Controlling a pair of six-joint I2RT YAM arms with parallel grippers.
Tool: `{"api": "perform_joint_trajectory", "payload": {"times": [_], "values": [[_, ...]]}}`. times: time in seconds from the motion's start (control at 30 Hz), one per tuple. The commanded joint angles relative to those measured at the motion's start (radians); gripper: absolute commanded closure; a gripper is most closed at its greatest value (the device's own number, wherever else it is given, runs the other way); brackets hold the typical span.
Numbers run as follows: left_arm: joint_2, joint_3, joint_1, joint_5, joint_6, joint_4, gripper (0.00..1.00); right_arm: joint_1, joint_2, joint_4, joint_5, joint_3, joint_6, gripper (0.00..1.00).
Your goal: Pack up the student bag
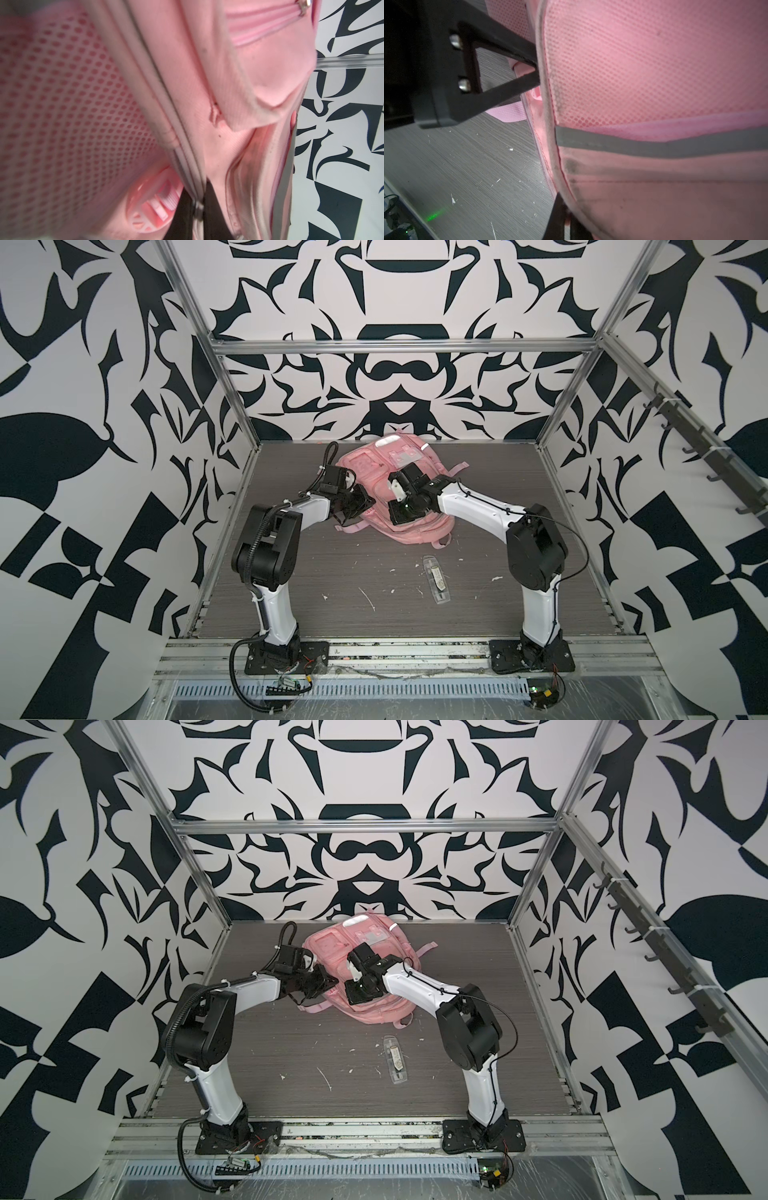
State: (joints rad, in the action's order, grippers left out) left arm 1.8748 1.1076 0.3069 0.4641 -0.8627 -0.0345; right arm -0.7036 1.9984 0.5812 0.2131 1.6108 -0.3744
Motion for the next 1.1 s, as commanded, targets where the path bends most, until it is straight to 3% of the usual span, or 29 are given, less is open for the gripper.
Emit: {"api": "perform_joint_trajectory", "payload": {"times": [0.0, 0.4, 0.63, 0.73, 0.87, 1.07], "values": [[-0.025, -0.026, 0.012, 0.018, -0.016, -0.019, 0.99, -0.011, -0.004, -0.052, 0.010, 0.091, -0.014, 1.00], [-0.054, -0.099, 0.020, 0.016, -0.044, -0.069, 0.99, 0.010, 0.110, -0.023, -0.037, 0.255, -0.065, 1.00], [-0.072, -0.131, 0.020, 0.019, -0.047, -0.076, 0.99, 0.029, 0.119, -0.024, -0.039, 0.259, -0.083, 1.00], [-0.067, -0.127, 0.020, 0.020, -0.045, -0.074, 0.97, 0.030, 0.089, -0.029, -0.027, 0.218, -0.083, 0.88], [-0.054, -0.109, 0.018, 0.022, -0.042, -0.062, 0.94, 0.027, 0.024, -0.024, 0.013, 0.137, -0.083, 0.64], [-0.057, -0.086, 0.015, 0.016, -0.022, -0.031, 0.91, 0.025, -0.127, -0.062, 0.022, -0.043, -0.082, 0.59]]}}
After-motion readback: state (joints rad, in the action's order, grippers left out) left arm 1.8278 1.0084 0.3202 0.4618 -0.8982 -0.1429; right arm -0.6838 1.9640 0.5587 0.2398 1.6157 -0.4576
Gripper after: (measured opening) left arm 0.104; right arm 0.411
